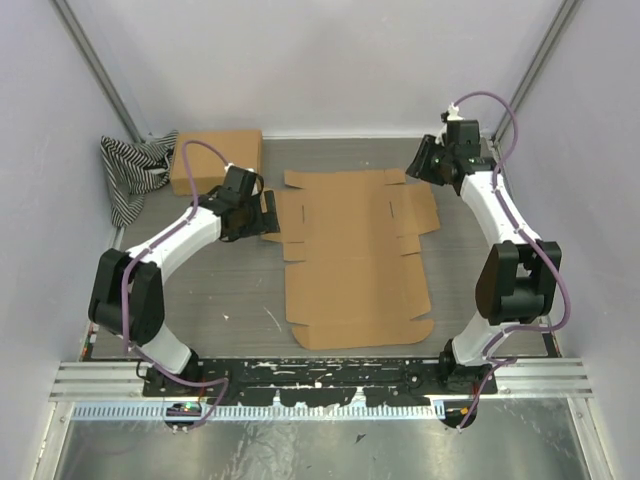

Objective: Fold the paper box

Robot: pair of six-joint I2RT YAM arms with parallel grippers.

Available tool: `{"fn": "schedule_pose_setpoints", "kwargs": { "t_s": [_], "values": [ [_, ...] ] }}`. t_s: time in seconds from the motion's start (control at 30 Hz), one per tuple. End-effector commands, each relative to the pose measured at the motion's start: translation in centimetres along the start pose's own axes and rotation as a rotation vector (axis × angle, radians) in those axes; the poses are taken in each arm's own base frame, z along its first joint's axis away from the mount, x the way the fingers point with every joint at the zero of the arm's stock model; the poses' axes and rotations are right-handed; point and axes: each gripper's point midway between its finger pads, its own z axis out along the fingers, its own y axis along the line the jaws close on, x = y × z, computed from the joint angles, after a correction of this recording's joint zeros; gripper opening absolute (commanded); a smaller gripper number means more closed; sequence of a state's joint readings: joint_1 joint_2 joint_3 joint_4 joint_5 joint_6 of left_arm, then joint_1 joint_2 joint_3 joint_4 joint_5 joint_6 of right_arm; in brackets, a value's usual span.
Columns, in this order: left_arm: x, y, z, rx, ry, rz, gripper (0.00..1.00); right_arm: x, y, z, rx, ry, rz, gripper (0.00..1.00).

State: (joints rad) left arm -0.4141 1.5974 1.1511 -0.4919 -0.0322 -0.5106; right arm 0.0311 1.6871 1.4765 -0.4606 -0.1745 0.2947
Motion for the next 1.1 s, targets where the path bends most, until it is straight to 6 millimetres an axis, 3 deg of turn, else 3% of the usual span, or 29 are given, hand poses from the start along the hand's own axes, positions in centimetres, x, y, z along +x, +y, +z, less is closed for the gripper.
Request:
{"fn": "schedule_pose_setpoints", "kwargs": {
  "t_s": [0.0, 0.2, 0.33, 0.57, 0.8, 1.0, 1.07],
  "values": [
    [-1.0, -0.5, 0.5, 0.012, -0.028, -0.007, 0.9, 2.0, -0.1, -1.3, -0.01, 0.003, 0.013, 0.46],
    [0.9, -0.1, 1.3, 0.019, 0.011, -0.013, 0.89, 7.7, -1.4, -1.5, 0.003, 0.103, 0.044, 0.66],
    [2.4, 0.8, 1.5, 0.002, 0.032, -0.008, 0.88, 11.7, -2.0, -2.5, 0.02, 0.148, 0.051, 0.61],
    [1.8, 1.6, 2.7, -0.059, 0.018, -0.015, 0.88, 13.6, -3.3, -2.8, 0.134, 0.164, 0.047, 0.6],
    [-0.4, 1.5, 4.3, -0.103, -0.018, 0.012, 0.88, 13.0, -4.9, -1.9, 0.231, 0.138, 0.07, 0.62],
    [-8.1, -2.9, 3.9, -0.021, -0.145, 0.03, 0.89, 7.2, -2.2, -0.2, 0.141, 0.04, 0.046, 0.64],
    [-9.6, -3.4, 4.5, -0.03, -0.142, 0.047, 0.9, 5.6, -1.8, 0.7, 0.138, 0.024, 0.043, 0.64]
  ]
}}
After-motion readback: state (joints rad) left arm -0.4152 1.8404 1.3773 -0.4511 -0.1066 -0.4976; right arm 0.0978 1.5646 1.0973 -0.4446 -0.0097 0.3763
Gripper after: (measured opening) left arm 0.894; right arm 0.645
